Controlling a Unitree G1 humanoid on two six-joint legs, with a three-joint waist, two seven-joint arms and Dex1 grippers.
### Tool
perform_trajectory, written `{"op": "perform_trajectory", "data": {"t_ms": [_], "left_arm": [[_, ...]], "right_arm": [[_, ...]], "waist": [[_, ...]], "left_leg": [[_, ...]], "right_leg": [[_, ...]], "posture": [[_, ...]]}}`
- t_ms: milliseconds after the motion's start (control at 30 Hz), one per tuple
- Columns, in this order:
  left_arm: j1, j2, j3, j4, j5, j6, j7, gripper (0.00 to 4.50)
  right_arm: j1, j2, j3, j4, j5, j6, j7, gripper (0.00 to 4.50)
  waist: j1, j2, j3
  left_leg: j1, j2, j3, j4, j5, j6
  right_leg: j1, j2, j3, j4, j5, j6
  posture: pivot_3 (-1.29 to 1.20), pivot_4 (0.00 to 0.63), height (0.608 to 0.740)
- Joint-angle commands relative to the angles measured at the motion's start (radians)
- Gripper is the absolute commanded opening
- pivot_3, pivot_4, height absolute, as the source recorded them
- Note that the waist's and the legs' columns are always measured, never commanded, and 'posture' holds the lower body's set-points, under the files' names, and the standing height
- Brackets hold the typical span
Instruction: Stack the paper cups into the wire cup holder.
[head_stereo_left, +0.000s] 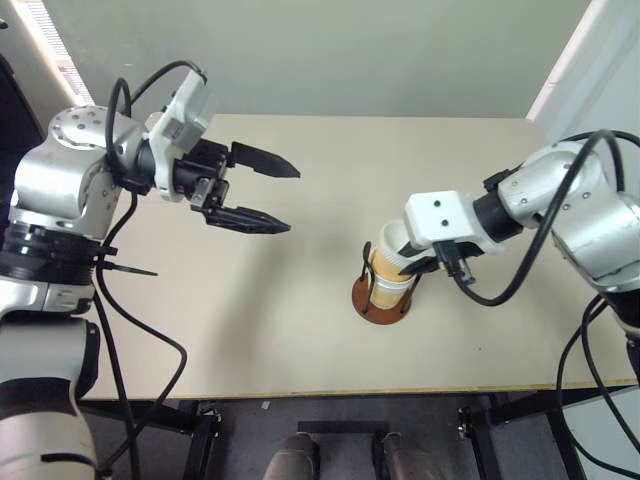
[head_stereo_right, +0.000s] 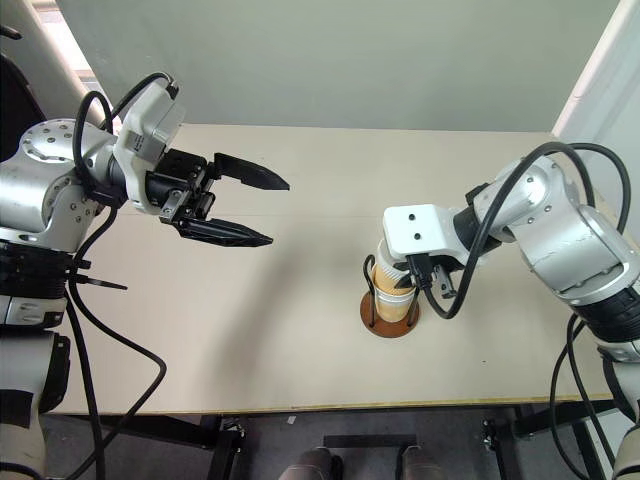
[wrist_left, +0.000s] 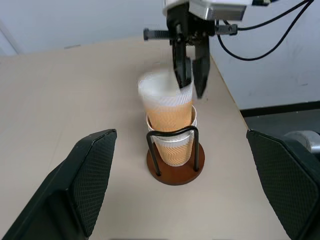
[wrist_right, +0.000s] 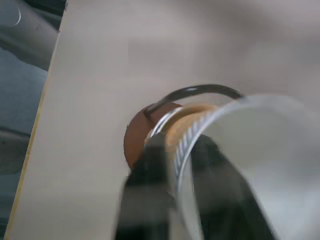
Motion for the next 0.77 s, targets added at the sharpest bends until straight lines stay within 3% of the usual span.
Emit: {"op": "perform_trajectory", "data": {"t_ms": [33,233,400,600,767], "left_arm": [[-0.007,0.005,0.031,-0.022,0.007,-0.007,-0.032,4.5],[-0.003,0.003,0.037,-0.009,0.027,-0.017,-0.032,4.5],[0.045,-0.005,0.117,0.0,0.051,0.007,0.026,4.5],[0.183,0.023,0.232,-0.089,0.049,0.065,0.12,4.5],[0.224,0.028,0.277,-0.059,0.078,0.087,0.185,4.5]], "right_arm": [[-0.042,0.026,-0.015,-0.004,-0.019,0.003,0.007,1.91],[-0.109,0.075,-0.097,0.073,-0.017,0.031,-0.043,3.99],[-0.124,0.051,-0.273,0.136,0.081,0.188,-0.099,3.99],[-0.003,-0.039,-0.342,0.161,0.087,0.186,-0.124,3.99],[0.082,-0.069,-0.414,0.159,0.11,0.202,-0.176,3.99]], "waist": [[0.0,0.0,0.0],[-0.002,0.0,0.0],[0.0,0.0,0.0],[-0.002,0.0,0.0],[-0.001,0.0,0.0]], "left_leg": [[0.0,0.0,0.0,0.0,0.0,0.0],[0.0,0.0,0.0,0.0,0.0,0.0],[0.0,0.0,0.0,-0.001,0.0,-0.001],[0.0,0.0,0.0,-0.003,0.0,-0.003],[0.001,0.0,0.0,-0.004,0.002,-0.005]], "right_leg": [[0.0,0.0,0.0,0.0,0.0,0.0],[0.0,0.0,0.0,0.0,-0.002,-0.003],[0.0,0.0,0.0,-0.001,-0.003,-0.005],[0.0,0.0,0.0,-0.001,-0.002,-0.003],[-0.002,0.001,0.0,0.002,0.0,0.0]], "posture": [[0.0,0.15,0.74],[0.0,0.15,0.74],[0.0,0.15,0.74],[0.0,0.15,0.74],[0.0,0.15,0.74]]}}
